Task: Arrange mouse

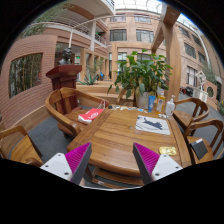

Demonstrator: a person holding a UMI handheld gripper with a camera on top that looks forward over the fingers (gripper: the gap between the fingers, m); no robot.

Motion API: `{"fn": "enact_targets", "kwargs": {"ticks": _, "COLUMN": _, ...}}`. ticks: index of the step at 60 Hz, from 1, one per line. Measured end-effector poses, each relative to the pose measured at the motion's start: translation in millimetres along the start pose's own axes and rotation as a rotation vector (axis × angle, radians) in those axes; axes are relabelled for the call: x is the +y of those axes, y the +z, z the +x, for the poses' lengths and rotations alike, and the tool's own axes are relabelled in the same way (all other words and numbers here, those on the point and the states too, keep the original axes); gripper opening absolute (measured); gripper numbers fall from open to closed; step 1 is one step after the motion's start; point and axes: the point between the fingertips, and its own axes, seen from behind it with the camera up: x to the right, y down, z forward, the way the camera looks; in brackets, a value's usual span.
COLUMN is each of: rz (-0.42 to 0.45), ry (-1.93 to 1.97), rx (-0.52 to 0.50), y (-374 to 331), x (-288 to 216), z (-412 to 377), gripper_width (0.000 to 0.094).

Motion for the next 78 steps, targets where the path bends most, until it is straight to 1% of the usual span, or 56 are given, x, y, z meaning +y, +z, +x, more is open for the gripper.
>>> {"fn": "enact_targets", "kwargs": {"ticks": 7, "rz": -0.056, "ry": 0.03, "rx": 0.028, "y": 3.9, "x": 28.0, "z": 14.4, "gripper_width": 0.085}}
{"fn": "enact_targets", "kwargs": {"ticks": 14, "rz": -0.132, "ry": 0.057, "rx": 0.078, "y": 20.4, "x": 76.5, "z": 59.2, "gripper_width": 0.0852}}
{"fn": "enact_targets", "kwargs": {"ticks": 20, "rz": -0.192, "ry": 0.103, "rx": 0.141, "y": 33.7, "x": 113.9, "z": 101.1, "gripper_width": 0.0852}}
{"fn": "enact_targets", "kwargs": {"ticks": 30, "rz": -0.216, "ry": 0.171, "rx": 0.235, "y": 62.2, "x": 142.3, "z": 171.9, "gripper_width": 0.0845}}
{"fn": "enact_targets", "kwargs": {"ticks": 40, "rz": -0.208, "ry": 0.199, "rx": 0.294, "y": 99.8, "x": 145.8, "z": 225.9, "gripper_width": 0.0852}}
{"fn": "enact_targets", "kwargs": {"ticks": 47, "rz": -0.219, "ry": 0.226, "rx": 0.309, "y": 125.6, "x": 145.5, "z": 248.7, "gripper_width": 0.0852}}
{"fn": "enact_targets", "kwargs": {"ticks": 68, "rz": -0.227, "ry": 0.246, "rx": 0.333, "y": 186.3, "x": 122.7, "z": 290.2, "gripper_width": 0.0853}}
{"fn": "enact_targets", "kwargs": {"ticks": 78, "rz": -0.244, "ry": 0.24, "rx": 0.35, "y": 213.7, "x": 109.9, "z": 294.8, "gripper_width": 0.0849}}
